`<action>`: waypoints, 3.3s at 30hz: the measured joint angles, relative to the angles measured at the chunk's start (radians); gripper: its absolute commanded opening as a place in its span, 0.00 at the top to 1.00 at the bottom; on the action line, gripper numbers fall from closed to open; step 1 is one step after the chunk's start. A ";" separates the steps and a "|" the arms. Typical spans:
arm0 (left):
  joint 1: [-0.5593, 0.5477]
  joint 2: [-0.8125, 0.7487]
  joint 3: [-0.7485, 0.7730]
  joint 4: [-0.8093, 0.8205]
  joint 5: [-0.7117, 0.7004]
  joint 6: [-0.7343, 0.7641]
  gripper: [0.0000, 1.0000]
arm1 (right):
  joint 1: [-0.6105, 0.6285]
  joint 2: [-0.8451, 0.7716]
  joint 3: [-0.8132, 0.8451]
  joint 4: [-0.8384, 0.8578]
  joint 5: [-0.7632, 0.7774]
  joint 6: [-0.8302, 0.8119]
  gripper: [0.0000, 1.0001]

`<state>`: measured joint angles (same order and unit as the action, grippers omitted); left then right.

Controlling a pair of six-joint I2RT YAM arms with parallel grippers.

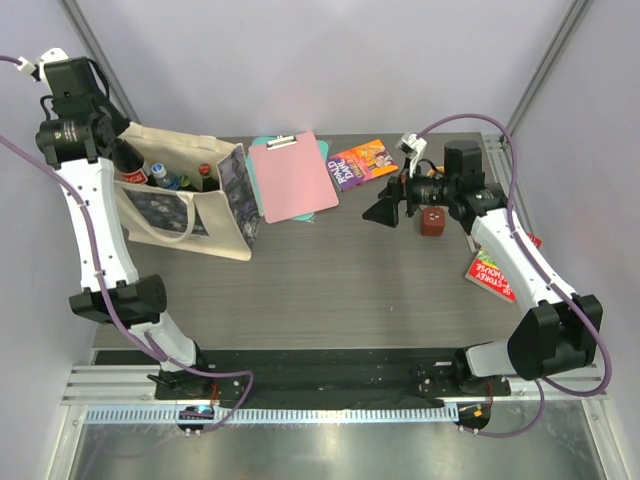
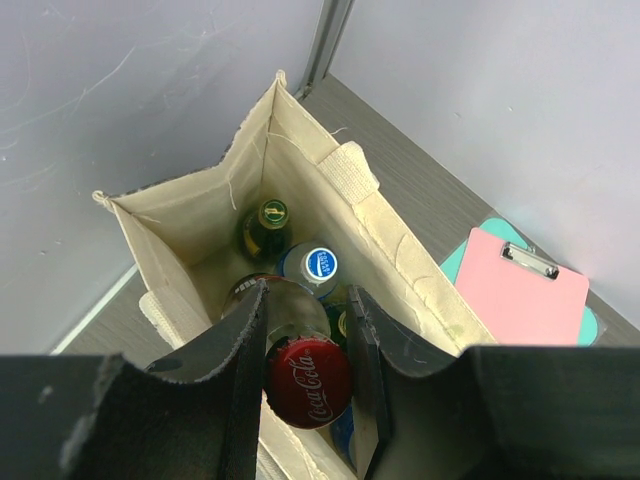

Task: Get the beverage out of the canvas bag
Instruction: Take out the drink from the canvas bag, then place the drink at the center of the board.

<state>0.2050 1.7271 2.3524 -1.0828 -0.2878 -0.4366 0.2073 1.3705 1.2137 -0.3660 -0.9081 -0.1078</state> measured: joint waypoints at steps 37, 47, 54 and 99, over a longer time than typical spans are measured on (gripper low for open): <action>-0.008 -0.072 0.000 0.013 0.045 -0.058 1.00 | 0.144 0.127 0.154 0.014 -0.003 0.013 0.00; -0.009 -0.074 0.000 0.032 0.089 -0.090 1.00 | 0.204 0.230 0.283 0.093 -0.019 0.085 0.00; -0.009 -0.094 -0.014 0.035 0.118 -0.112 1.00 | 0.242 0.300 0.366 0.136 -0.030 0.142 0.00; -0.018 -0.154 -0.029 0.039 0.283 -0.188 1.00 | 0.447 0.661 0.922 0.299 -0.016 0.461 0.02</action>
<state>0.1871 1.5734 2.3234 -1.0443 -0.0048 -0.6250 0.6548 2.0319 2.1353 -0.0673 -0.9237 0.3531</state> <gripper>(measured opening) 0.339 0.988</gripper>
